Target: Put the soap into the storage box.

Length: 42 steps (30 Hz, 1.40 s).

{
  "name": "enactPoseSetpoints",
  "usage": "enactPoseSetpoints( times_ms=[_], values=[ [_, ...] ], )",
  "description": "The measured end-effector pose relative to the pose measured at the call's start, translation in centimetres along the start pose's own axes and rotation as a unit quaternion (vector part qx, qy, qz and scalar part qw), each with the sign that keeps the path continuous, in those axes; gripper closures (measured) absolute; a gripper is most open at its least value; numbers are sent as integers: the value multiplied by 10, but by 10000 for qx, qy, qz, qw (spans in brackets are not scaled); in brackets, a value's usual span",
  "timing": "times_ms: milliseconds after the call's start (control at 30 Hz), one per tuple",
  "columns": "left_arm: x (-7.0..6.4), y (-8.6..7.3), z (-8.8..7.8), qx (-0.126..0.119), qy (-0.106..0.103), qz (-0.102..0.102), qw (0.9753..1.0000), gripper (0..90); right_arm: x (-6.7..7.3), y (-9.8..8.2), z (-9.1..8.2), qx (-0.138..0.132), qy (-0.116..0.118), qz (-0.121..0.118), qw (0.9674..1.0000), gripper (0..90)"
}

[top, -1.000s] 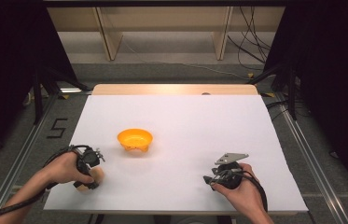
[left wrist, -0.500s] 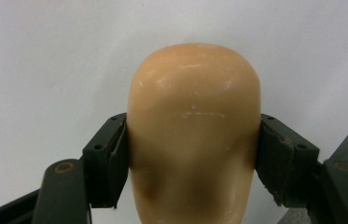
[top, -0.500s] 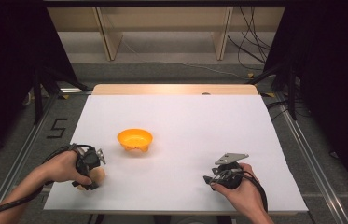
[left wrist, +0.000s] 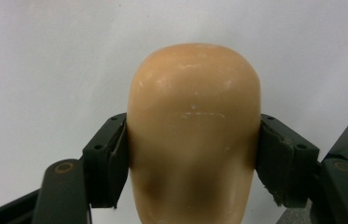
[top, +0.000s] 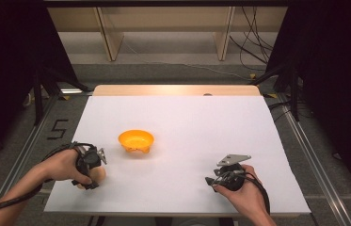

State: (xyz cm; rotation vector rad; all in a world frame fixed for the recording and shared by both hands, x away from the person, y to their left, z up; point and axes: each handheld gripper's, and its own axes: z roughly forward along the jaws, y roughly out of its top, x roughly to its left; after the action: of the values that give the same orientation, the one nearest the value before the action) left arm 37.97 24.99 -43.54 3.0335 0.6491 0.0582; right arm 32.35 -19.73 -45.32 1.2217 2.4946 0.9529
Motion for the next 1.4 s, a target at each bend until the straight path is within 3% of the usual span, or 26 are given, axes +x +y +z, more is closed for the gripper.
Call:
enactPoseSetpoints(
  times_ms=[267, 333, 633, 1400],
  values=[
    [2, 1, -3, 40, 26, 43, 10000, 324, 0, 0, 0, -13, -7, -5, 10000, 529],
    [3, 1, -4, 42, 45, 57, 10000, 323, -2, 0, 1, -93, -17, -133, 9999, 529],
    [4, 5, -8, 54, 100, 119, 9999, 323, 0, 0, 0, -52, 6, 6, 10000, 529],
    [9, 14, -15, 105, 176, 247, 9995, 324, -1, 0, 0, -78, -20, -63, 9999, 529]
  ],
)
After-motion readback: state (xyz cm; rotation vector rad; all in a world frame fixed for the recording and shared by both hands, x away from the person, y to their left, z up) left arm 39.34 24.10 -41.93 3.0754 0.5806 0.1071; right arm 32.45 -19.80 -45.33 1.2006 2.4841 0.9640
